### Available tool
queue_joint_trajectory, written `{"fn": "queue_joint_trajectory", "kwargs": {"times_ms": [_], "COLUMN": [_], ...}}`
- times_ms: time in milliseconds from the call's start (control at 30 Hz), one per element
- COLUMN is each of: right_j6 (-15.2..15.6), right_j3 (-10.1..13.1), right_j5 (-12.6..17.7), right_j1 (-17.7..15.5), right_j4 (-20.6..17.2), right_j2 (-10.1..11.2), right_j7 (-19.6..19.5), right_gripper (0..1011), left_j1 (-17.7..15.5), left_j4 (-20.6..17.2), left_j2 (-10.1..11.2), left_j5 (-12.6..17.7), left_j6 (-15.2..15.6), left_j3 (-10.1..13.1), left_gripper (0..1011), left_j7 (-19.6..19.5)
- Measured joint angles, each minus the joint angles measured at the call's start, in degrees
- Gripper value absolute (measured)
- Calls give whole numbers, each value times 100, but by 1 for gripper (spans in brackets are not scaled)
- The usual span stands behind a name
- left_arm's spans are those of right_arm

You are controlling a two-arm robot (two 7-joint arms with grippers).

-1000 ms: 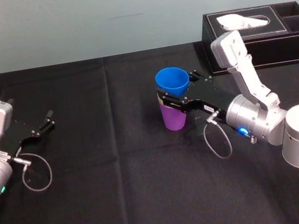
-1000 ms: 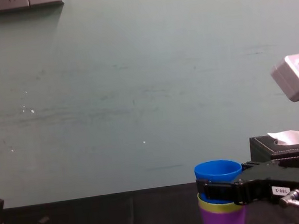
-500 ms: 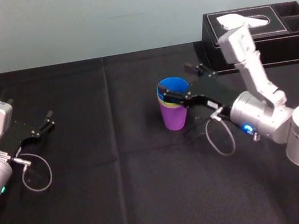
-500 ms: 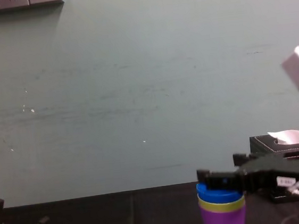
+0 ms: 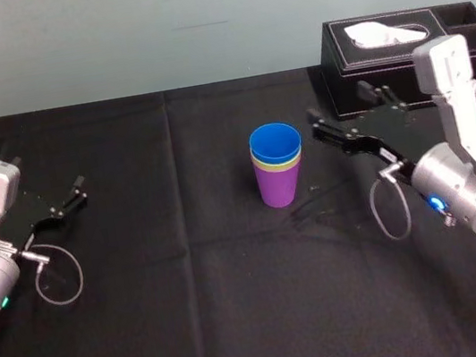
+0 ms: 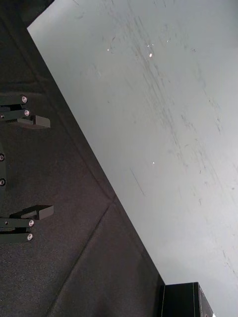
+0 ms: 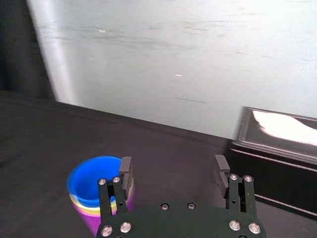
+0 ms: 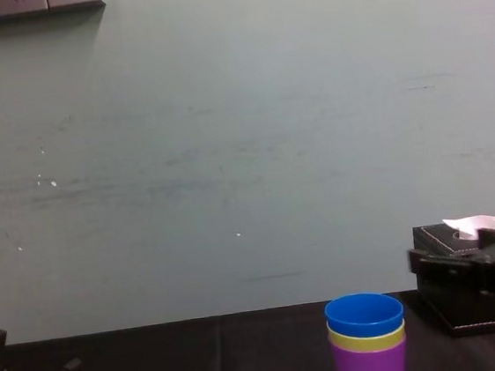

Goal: Stack the three plastic cups sequentially using one hand.

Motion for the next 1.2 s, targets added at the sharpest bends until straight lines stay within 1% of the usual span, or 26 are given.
{"fn": "queue_joint_trajectory", "kwargs": {"times_ms": [133,167,267,367,600,1200], "right_j6": [-180,-280,-394,-582,-728,-718], "right_j3": [97,126,138,142,103,115], "right_j5": [-172,-267,-391,-609,-895,-855], "right_j1": [-114,-153,-181,-192,-142,-152], "right_j4": [114,203,346,581,803,773], "right_j2": [-68,-108,-162,-252,-364,-352], "right_j7": [-224,-320,-411,-559,-617,-618], "right_gripper": [1000,1000,1000,1000,1000,1000], "left_j1": [0,0,0,0,0,0], "left_j4": [0,0,0,0,0,0], "left_j2": [0,0,0,0,0,0], "left_j5": [0,0,0,0,0,0], "left_j6": [0,0,0,0,0,0], "left_j3": [0,0,0,0,0,0], "left_gripper": [1011,1011,1011,1011,1011,1011], "left_j7": [0,0,0,0,0,0]}}
